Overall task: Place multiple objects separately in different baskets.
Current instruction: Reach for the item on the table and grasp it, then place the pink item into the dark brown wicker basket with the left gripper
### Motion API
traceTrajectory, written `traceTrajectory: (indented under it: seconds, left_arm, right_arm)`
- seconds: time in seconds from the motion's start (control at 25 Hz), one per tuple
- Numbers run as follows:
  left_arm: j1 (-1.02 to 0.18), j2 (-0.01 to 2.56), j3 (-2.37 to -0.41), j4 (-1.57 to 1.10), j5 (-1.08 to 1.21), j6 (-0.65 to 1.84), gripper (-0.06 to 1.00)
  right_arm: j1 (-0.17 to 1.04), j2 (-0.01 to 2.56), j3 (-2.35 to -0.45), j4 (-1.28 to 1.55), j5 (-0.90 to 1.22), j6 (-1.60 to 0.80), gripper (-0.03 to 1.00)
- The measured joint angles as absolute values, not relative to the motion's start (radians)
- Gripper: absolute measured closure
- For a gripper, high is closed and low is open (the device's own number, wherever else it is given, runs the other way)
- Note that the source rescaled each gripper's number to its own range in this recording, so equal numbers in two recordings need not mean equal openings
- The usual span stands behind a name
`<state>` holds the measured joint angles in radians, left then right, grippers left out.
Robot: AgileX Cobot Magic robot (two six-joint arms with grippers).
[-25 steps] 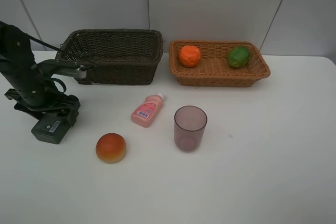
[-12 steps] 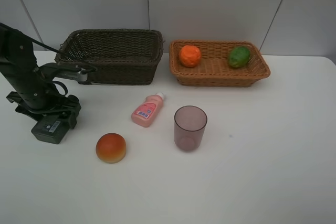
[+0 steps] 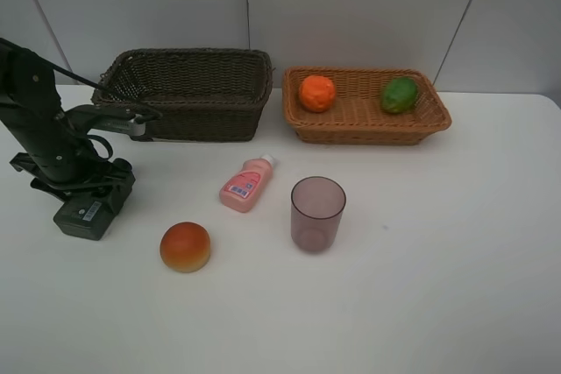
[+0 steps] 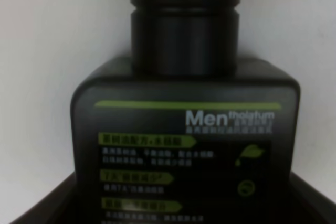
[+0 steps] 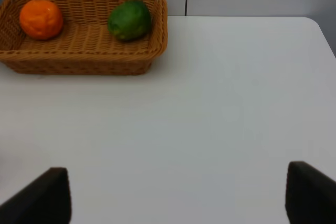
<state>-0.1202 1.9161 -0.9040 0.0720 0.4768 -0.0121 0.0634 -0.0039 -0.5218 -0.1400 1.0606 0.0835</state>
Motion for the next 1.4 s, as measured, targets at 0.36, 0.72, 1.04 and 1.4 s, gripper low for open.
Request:
traceTrajectory:
  seconds: [0.36, 0.72, 1.04, 1.4]
  left_arm:
    - [-0.12, 1.916, -0.904, 0.069, 0.477, -0.012, 0.13]
    - [-0.12, 1.916, -0.904, 0.058, 0.491, -0.045, 0.13]
    - [-0.12, 1.864, -0.903, 0.054, 0.545, -0.059, 0.13]
    - [-0.12, 1.729, -0.903, 0.053, 0.641, -0.06, 0.13]
  right_arm:
    - [0.063, -0.004, -0.522, -0.141, 1.061, 0.084, 0.27]
    - [0.063, -0.004, -0.522, -0.141, 1.061, 0.084, 0.27]
    - [0.063, -0.004, -0.522, -0.141, 1.061, 0.084, 0.27]
    - [0.063, -0.004, -0.522, -0.141, 1.061, 0.084, 0.27]
